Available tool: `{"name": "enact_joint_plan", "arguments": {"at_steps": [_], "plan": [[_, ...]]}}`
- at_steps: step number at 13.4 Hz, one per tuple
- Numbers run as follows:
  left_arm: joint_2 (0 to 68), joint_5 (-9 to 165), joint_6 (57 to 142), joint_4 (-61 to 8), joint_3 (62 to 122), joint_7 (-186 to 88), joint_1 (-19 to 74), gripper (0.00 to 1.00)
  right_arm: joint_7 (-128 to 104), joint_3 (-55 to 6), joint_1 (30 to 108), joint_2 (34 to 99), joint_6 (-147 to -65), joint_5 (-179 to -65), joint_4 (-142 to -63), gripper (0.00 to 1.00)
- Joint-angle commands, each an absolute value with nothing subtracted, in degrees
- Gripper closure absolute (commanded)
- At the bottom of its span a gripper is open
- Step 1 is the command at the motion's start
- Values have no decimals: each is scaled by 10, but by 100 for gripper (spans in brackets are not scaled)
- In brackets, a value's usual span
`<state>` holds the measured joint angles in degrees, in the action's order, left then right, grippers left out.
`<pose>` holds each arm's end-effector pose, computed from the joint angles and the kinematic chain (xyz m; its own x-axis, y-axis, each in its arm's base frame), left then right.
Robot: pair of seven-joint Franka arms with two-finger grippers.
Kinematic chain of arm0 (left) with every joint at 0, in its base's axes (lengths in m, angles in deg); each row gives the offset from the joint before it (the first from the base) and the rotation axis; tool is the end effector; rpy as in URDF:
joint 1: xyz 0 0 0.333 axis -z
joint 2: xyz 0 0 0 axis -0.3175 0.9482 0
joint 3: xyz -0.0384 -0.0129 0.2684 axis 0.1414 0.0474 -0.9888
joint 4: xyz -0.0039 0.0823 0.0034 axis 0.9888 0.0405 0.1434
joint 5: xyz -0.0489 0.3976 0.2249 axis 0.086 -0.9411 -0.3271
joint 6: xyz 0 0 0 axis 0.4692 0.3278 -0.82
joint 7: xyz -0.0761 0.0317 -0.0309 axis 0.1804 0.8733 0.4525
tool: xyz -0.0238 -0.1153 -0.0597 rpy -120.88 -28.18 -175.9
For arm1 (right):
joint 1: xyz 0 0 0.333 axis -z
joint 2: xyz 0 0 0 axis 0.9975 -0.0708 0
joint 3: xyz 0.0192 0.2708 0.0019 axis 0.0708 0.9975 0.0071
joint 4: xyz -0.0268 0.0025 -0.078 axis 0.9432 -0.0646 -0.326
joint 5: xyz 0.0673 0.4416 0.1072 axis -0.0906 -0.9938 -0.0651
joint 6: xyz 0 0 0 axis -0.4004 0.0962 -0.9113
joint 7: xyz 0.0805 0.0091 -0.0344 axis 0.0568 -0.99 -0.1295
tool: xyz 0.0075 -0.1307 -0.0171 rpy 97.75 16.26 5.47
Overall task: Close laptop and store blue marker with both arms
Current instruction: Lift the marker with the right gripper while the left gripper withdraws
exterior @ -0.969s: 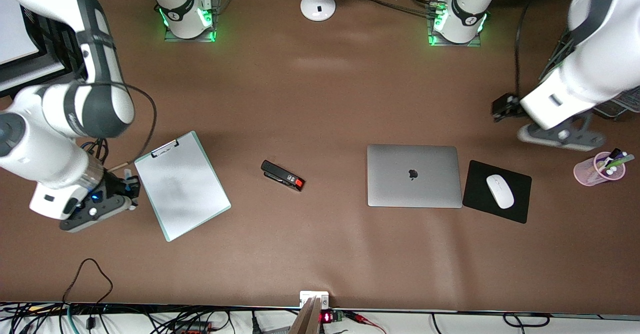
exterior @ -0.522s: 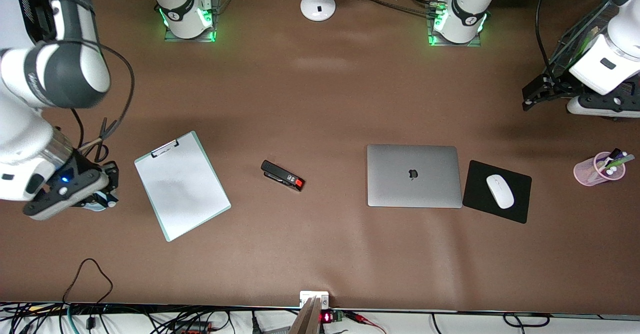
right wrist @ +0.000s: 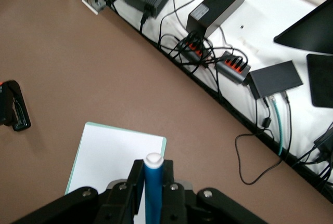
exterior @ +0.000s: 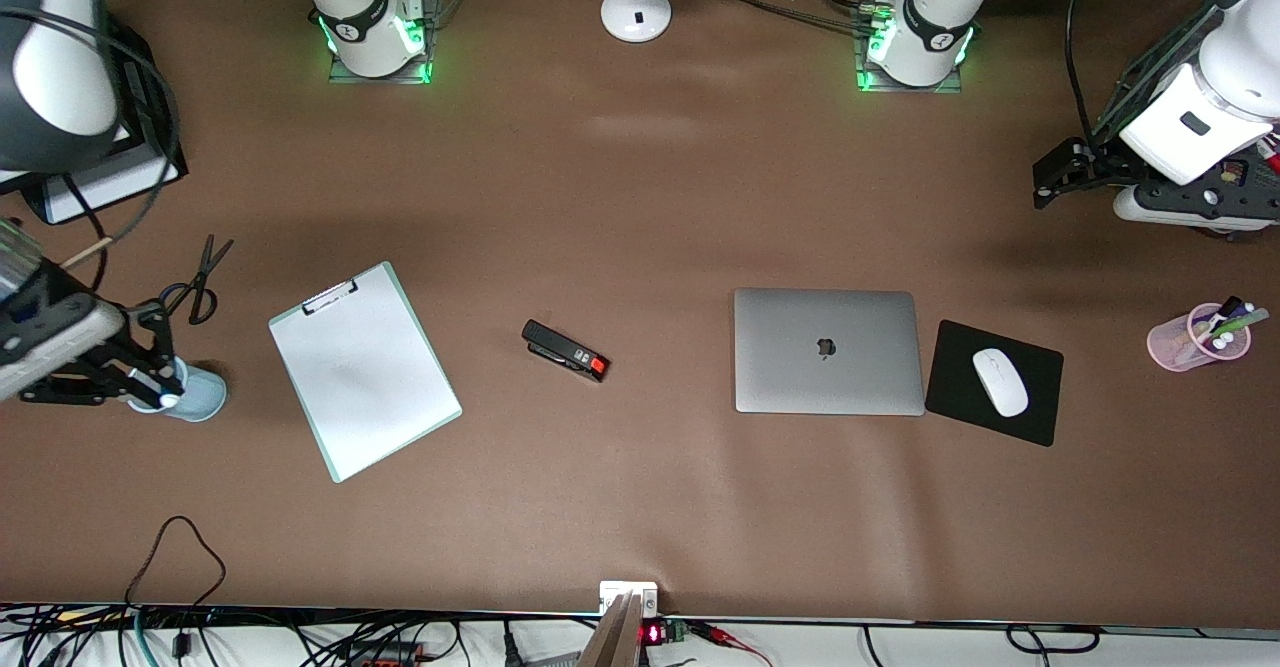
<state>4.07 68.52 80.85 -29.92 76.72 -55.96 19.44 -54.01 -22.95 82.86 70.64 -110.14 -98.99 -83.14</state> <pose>0.6063 -0.0383 0.4924 0.9969 -0.0789 -0.0049 -0.0790 -0.9968 -0.0105 0.7550 0.0125 0.4872 0.6669 0.6331 0.3930 0.6515 -0.7514 0.1048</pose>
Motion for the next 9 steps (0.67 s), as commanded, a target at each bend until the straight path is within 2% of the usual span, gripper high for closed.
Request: {"name": "enact_joint_plan", "arguments": {"at_steps": [1,6,9], "plan": [[52,682,794,-277,765,-572,198,0,-553,-225,837,721,-1094,-1012,-820,100],[59,682,794,-269,765,-572,203,0,-558,-224,837,720,-1093,-1061,-820,100],[60,682,793,-268,766,-572,204,0,-623,-225,853,714,-1062,-1114,-821,100]]}}
